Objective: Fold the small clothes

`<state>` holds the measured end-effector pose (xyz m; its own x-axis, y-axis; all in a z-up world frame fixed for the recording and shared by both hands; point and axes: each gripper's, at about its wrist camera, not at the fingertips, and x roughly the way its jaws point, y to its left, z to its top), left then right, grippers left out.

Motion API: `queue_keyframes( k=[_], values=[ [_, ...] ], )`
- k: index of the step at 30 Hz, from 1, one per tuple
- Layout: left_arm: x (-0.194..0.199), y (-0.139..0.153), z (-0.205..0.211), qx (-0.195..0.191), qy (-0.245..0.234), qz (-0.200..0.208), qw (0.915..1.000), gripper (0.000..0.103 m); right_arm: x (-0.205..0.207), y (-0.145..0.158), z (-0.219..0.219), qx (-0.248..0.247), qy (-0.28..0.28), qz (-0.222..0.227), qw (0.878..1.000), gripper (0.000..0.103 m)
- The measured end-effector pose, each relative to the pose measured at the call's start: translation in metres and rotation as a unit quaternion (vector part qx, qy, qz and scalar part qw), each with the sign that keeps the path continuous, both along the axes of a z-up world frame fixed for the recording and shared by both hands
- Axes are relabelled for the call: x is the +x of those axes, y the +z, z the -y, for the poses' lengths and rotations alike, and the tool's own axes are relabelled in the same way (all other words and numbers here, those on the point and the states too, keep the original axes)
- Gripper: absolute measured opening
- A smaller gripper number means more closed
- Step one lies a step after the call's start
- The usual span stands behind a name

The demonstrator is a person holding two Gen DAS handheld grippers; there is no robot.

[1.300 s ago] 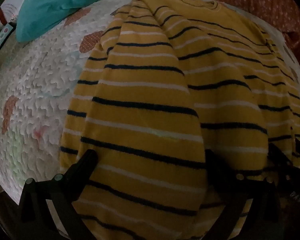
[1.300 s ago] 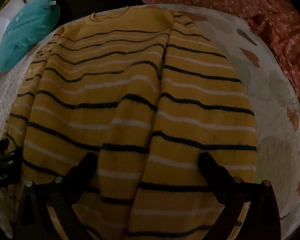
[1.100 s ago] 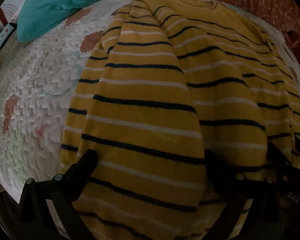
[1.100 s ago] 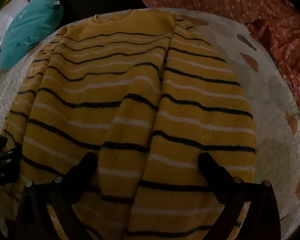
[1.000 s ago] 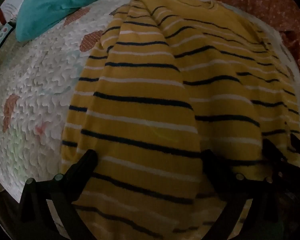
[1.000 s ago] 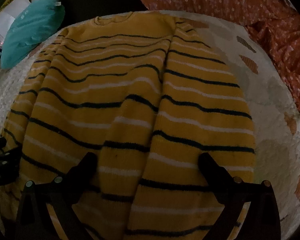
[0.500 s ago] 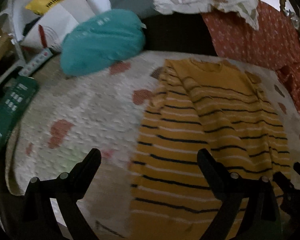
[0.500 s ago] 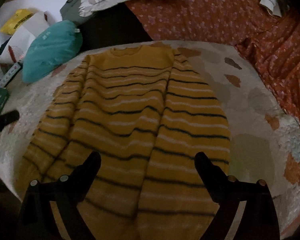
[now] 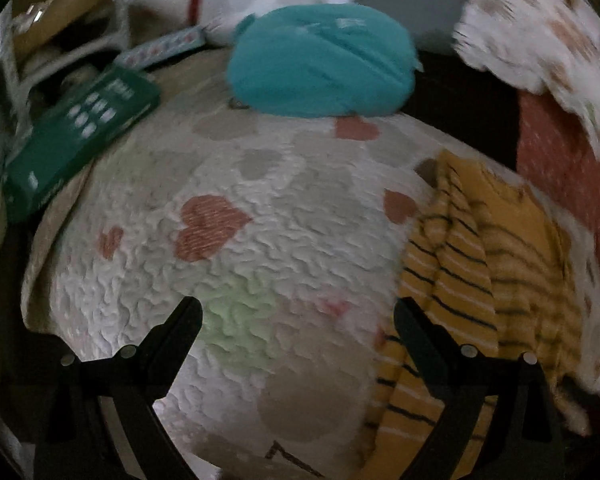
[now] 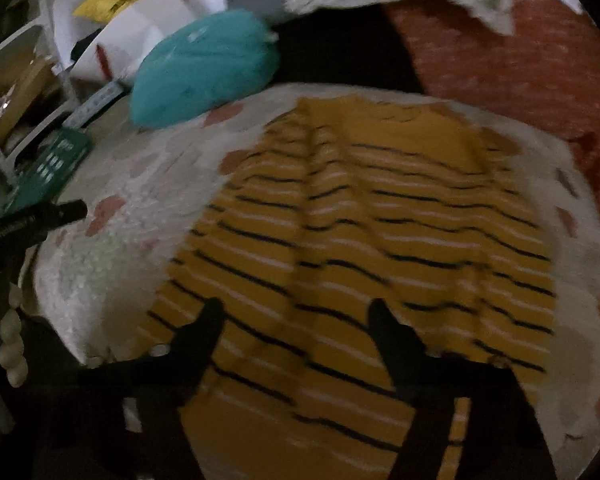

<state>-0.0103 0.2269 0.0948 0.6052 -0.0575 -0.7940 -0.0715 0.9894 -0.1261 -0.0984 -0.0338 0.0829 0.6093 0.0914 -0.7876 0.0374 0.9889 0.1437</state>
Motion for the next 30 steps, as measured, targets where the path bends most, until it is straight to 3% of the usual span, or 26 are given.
queue_keyframes(
  k=[8,12,18,19,21,22,23,24,30],
  values=[
    [0.013,-0.003,-0.028,-0.041,0.028,-0.012,0.9987,0.096,0.032,-0.030,-0.044,-0.013,0.012,-0.046,0.999,0.068],
    [0.019,0.001,-0.039,-0.045,0.046,-0.009,0.9979,0.096,0.039,-0.032,-0.084,-0.010,0.069,-0.048,0.996,0.068],
    [0.022,0.001,-0.052,-0.033,0.060,-0.006,0.9976,0.096,0.058,-0.063,-0.111,0.006,0.071,-0.089,0.994,0.068],
    [0.022,0.000,-0.054,-0.033,0.061,-0.008,0.9976,0.096,0.059,-0.070,-0.112,0.001,0.070,-0.099,0.993,0.064],
    [0.023,-0.001,-0.059,-0.041,0.064,-0.012,0.9970,0.096,0.057,-0.071,-0.112,-0.014,0.065,-0.094,0.993,0.036],
    [0.023,-0.001,-0.061,-0.045,0.067,-0.013,0.9967,0.096,0.054,-0.069,-0.108,0.006,0.067,-0.092,0.993,0.028],
    [0.024,-0.002,-0.064,-0.050,0.070,-0.013,0.9962,0.096,0.054,-0.068,-0.103,0.028,0.067,-0.095,0.993,0.013],
    [0.024,-0.001,-0.066,-0.053,0.073,-0.014,0.9958,0.096,0.053,-0.066,-0.098,0.054,0.062,-0.100,0.992,0.011],
    [0.024,0.000,-0.083,-0.072,0.105,-0.013,0.9919,0.096,0.048,-0.045,-0.091,0.094,0.064,-0.087,0.990,0.007]
  ],
)
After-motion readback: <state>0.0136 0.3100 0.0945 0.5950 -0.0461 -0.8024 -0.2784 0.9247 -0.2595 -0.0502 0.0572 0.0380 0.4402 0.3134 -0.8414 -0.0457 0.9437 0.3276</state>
